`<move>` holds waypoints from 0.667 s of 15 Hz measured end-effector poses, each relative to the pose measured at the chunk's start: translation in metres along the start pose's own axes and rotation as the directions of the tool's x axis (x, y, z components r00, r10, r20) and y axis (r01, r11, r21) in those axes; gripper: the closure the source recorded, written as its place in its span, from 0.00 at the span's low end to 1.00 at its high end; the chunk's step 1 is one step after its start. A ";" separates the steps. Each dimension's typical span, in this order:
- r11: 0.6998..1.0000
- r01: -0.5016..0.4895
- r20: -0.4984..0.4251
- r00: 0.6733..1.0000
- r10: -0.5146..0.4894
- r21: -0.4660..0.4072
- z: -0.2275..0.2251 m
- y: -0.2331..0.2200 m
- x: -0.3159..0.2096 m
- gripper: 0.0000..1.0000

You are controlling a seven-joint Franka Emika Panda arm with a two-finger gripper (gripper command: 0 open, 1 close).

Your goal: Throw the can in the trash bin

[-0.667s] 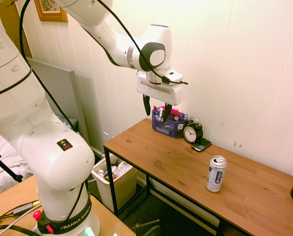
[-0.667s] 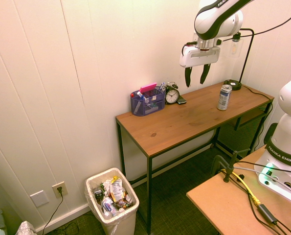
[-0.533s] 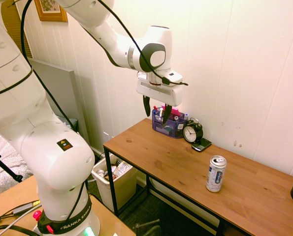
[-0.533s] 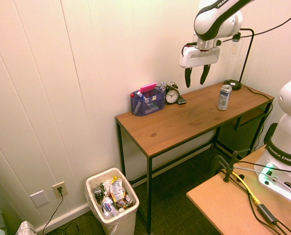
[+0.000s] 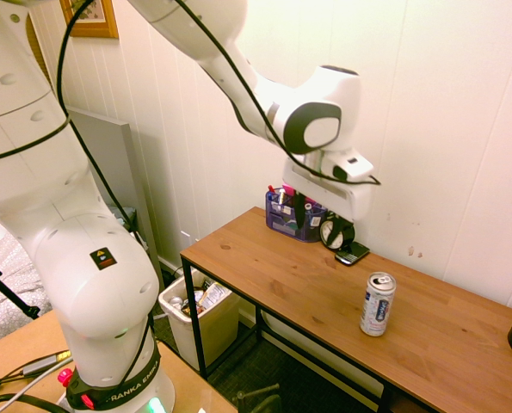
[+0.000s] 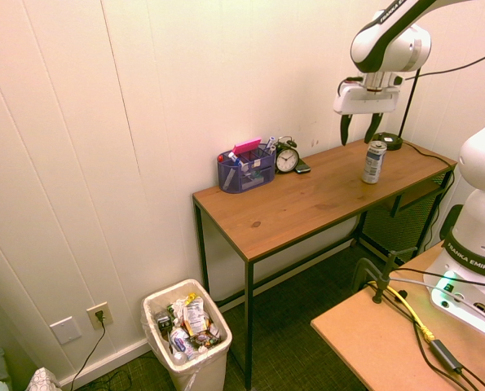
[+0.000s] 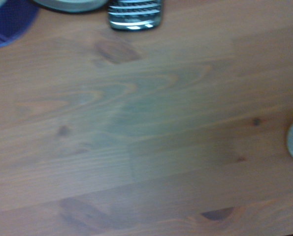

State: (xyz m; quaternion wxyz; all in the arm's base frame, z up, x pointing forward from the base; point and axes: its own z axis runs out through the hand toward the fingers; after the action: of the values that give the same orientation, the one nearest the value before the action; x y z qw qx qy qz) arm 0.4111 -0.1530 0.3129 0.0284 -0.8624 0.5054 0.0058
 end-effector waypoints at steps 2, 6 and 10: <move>0.999 -0.035 0.017 0.999 0.035 -0.019 0.021 0.025 0.022 0.00; 0.994 -0.109 -0.030 0.993 0.110 0.017 0.023 0.046 0.064 0.00; 0.984 -0.176 -0.070 0.982 0.177 0.024 0.029 0.022 0.102 0.00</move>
State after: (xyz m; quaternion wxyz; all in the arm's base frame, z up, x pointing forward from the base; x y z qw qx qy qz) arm 0.4421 -0.2510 0.2790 0.0172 -0.8135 0.5807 -0.0273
